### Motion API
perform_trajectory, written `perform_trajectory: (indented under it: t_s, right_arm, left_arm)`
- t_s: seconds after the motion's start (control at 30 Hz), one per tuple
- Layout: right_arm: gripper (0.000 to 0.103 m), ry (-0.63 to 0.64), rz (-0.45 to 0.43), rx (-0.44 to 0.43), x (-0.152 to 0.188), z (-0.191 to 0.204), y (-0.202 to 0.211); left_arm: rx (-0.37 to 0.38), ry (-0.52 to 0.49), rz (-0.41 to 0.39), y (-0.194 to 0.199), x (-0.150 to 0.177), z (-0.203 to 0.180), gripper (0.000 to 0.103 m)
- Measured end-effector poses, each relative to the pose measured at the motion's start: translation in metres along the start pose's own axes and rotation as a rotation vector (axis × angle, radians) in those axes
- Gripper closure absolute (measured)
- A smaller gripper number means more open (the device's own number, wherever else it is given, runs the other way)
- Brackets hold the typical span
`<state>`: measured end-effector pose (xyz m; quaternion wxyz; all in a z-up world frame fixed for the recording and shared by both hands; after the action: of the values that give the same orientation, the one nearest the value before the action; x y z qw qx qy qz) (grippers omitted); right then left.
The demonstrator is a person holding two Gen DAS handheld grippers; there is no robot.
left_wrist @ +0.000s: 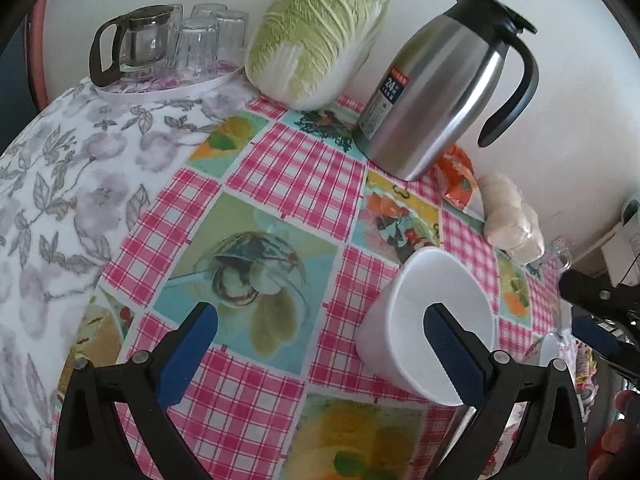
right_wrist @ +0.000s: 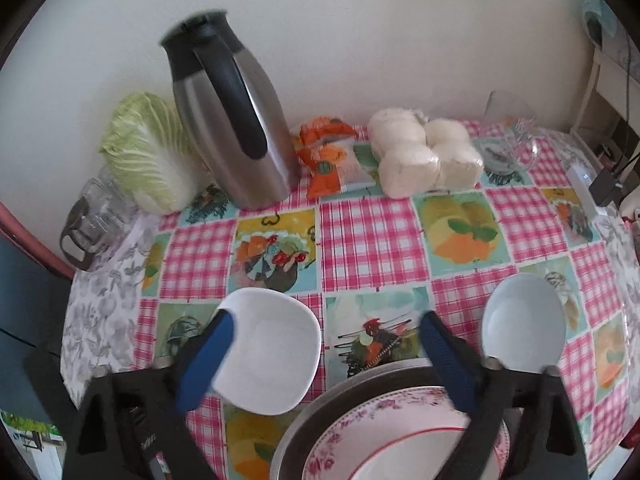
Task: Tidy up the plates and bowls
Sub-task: 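Close both grippers on the rim of the white square bowl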
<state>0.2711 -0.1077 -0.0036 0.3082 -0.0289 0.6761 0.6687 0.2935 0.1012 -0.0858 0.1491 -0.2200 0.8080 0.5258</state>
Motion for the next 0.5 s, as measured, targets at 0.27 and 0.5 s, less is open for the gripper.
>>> perform_trajectory:
  t_s: [0.27,0.5]
  right_arm:
    - [0.038,0.016,0.080,0.035,0.011,0.013,-0.041]
    - [0.049,0.020,0.087,0.079,0.017,0.016,-0.057]
  left_arm:
    - [-0.003,-0.010,0.054,-0.018,0.011,-0.007,0.004]
    - [0.000,-0.019,0.098,-0.034,0.020,-0.012,0.023]
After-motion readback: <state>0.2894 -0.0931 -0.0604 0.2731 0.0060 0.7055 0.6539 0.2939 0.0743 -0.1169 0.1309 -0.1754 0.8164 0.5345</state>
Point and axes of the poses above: each gripper's, at about its wrist camera, not at the fingertips, and y roughly against the way its jaws point, z to its left, x to its underside, the point moved 5 cm from there along -y, roughly the way its jaws point, and after that the axes turned 4 degrees about x, right-handed, at the moved point
